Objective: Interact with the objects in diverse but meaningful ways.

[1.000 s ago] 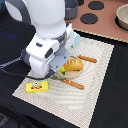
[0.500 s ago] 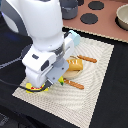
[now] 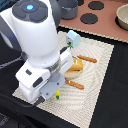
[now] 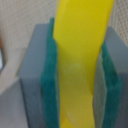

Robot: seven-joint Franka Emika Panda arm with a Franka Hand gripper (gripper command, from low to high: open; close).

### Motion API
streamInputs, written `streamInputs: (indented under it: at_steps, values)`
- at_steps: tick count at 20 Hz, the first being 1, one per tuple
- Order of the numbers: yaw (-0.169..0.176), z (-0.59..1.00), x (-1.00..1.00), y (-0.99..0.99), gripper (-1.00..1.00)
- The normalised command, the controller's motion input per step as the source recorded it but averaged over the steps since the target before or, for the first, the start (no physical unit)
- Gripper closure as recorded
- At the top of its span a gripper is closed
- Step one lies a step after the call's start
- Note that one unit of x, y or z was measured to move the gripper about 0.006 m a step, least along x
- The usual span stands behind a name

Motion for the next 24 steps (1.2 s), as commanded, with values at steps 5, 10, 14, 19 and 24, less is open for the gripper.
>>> streamInputs:
  at_steps: [5,10,14,19,24]
  values:
    - [-0.047,0.21,0.54,0.06,-1.00]
    - [-0.034,0.17,0.43,0.07,-1.00]
    - [-0.024,0.58,0.41,0.02,-1.00]
    - [-0.022,0.91,0.30,0.00,-1.00]
    - [-0.026,0.83,0.27,0.00,-1.00]
